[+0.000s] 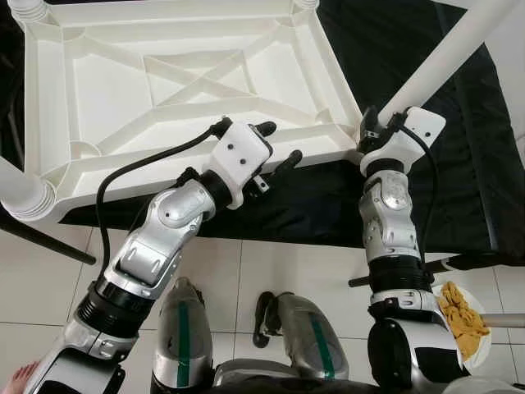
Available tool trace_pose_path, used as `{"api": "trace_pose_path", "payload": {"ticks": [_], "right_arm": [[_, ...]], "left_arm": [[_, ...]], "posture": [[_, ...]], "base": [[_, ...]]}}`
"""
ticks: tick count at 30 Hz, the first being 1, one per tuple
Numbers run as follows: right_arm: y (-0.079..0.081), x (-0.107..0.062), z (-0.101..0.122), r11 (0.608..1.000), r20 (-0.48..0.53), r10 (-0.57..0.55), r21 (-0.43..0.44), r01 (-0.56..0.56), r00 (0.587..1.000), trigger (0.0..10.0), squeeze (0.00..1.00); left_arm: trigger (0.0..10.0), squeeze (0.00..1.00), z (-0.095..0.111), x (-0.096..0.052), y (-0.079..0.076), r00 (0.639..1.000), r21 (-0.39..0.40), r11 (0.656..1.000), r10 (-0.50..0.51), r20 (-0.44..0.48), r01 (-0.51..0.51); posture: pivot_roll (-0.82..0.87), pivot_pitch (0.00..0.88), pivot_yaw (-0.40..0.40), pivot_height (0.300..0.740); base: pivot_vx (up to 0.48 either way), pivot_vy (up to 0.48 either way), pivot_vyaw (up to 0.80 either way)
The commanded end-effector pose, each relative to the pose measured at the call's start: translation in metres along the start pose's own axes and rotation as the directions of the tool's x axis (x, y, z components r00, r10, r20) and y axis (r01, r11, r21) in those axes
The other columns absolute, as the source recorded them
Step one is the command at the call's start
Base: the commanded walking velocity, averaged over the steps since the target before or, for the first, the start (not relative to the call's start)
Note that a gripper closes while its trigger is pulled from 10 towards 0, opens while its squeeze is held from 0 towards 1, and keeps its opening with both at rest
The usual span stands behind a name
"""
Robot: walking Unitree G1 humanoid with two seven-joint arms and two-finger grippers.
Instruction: Building children table
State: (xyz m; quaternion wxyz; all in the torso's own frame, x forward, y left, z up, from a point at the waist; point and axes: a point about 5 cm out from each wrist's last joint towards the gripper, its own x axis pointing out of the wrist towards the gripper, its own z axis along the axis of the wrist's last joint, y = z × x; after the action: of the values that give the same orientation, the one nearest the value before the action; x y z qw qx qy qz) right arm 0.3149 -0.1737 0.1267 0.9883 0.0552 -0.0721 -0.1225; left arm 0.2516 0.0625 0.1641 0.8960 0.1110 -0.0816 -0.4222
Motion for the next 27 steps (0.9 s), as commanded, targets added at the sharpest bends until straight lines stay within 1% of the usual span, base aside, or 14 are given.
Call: {"api": "trace_pose_path", "payload": {"ticks": [1, 2, 3, 8, 18, 19, 20, 21, 22, 23, 25, 27], "right_arm": [[-0.011, -0.005, -0.009, 0.999, -0.040, -0.048, -0.025, 0.047, 0.998, 10.0, 0.00], [-0.010, -0.005, -0.008, 0.999, -0.041, -0.047, -0.025, 0.046, 0.998, 10.0, 0.90], [-0.010, -0.006, -0.008, 0.999, -0.041, -0.047, -0.025, 0.046, 0.998, 10.0, 1.00], [-0.010, -0.004, -0.006, 1.000, -0.029, -0.001, -0.014, 0.001, 1.000, 10.0, 1.00], [-0.012, -0.002, -0.004, 0.999, -0.027, 0.036, -0.019, -0.037, 0.999, 10.0, 1.00], [-0.011, -0.001, -0.004, 0.996, -0.035, 0.084, -0.022, -0.085, 0.996, 10.0, 0.00], [-0.011, -0.001, -0.004, 0.996, -0.035, 0.084, -0.022, -0.085, 0.996, 10.0, 0.00], [-0.012, 0.001, -0.005, 0.990, -0.046, 0.135, -0.025, -0.136, 0.990, 10.0, 0.00], [-0.013, 0.004, -0.005, 0.976, -0.054, 0.214, -0.037, -0.216, 0.975, 10.0, 0.00], [-0.013, 0.004, -0.005, 0.976, -0.054, 0.214, -0.037, -0.216, 0.975, 10.0, 0.00], [-0.014, 0.007, -0.005, 0.944, -0.069, 0.323, -0.052, -0.326, 0.944, 10.0, 0.00], [-0.014, 0.007, -0.005, 0.944, -0.069, 0.323, -0.052, -0.326, 0.944, 10.0, 0.00]], "left_arm": [[10.0, 0.00, 0.000, 0.001, -0.006, 0.996, 0.004, 0.996, -0.088, 0.000, 0.088], [10.0, 0.00, 0.000, 0.000, -0.006, 0.996, 0.004, 0.996, -0.087, -0.001, 0.087], [10.0, 0.00, 0.000, 0.000, -0.006, 0.996, 0.004, 0.996, -0.087, -0.001, 0.087], [10.0, 0.00, 0.000, -0.001, -0.005, 0.996, 0.006, 0.996, -0.085, -0.004, 0.085], [10.0, 0.00, 0.000, -0.002, -0.005, 0.997, 0.006, 0.997, -0.082, -0.007, 0.082], [10.0, 0.00, 0.000, -0.002, -0.005, 0.997, 0.005, 0.997, -0.081, -0.008, 0.081], [10.0, 0.00, 0.000, -0.002, -0.005, 0.997, 0.005, 0.997, -0.081, -0.008, 0.081], [10.0, 0.00, 0.000, -0.002, -0.005, 0.997, 0.004, 0.997, -0.080, -0.008, 0.080], [10.0, 0.00, 0.000, -0.002, -0.004, 0.997, 0.005, 0.997, -0.078, -0.008, 0.078], [10.0, 0.00, 0.000, -0.002, -0.004, 0.997, 0.005, 0.997, -0.078, -0.008, 0.078], [10.0, 0.00, 0.000, -0.001, -0.003, 0.997, 0.006, 0.997, -0.076, -0.007, 0.076], [10.0, 0.00, 0.000, -0.001, -0.003, 0.997, 0.006, 0.997, -0.076, -0.007, 0.076]], "posture": [[0.09, 0.043, -0.103, 0.740], [0.09, 0.044, -0.102, 0.740], [0.09, 0.044, -0.102, 0.740], [0.10, 0.047, -0.101, 0.740], [0.10, 0.055, -0.101, 0.740], [0.10, 0.055, -0.101, 0.740], [0.10, 0.055, -0.101, 0.740], [0.10, 0.059, -0.100, 0.740], [0.09, 0.060, -0.099, 0.740], [0.09, 0.060, -0.099, 0.740], [0.09, 0.061, -0.097, 0.740], [0.09, 0.061, -0.097, 0.740]], "base": [[0.000, 0.000, 0.00], [0.000, 0.000, 0.00], [0.000, 0.000, 0.00], [0.000, 0.000, 0.00], [0.000, 0.000, 0.00], [0.000, 0.000, 0.00], [0.000, 0.000, 0.00], [0.000, 0.000, 0.00], [0.000, 0.000, 0.00], [0.000, 0.000, 0.00], [0.000, 0.000, 0.00], [0.000, 0.000, 0.00]]}}
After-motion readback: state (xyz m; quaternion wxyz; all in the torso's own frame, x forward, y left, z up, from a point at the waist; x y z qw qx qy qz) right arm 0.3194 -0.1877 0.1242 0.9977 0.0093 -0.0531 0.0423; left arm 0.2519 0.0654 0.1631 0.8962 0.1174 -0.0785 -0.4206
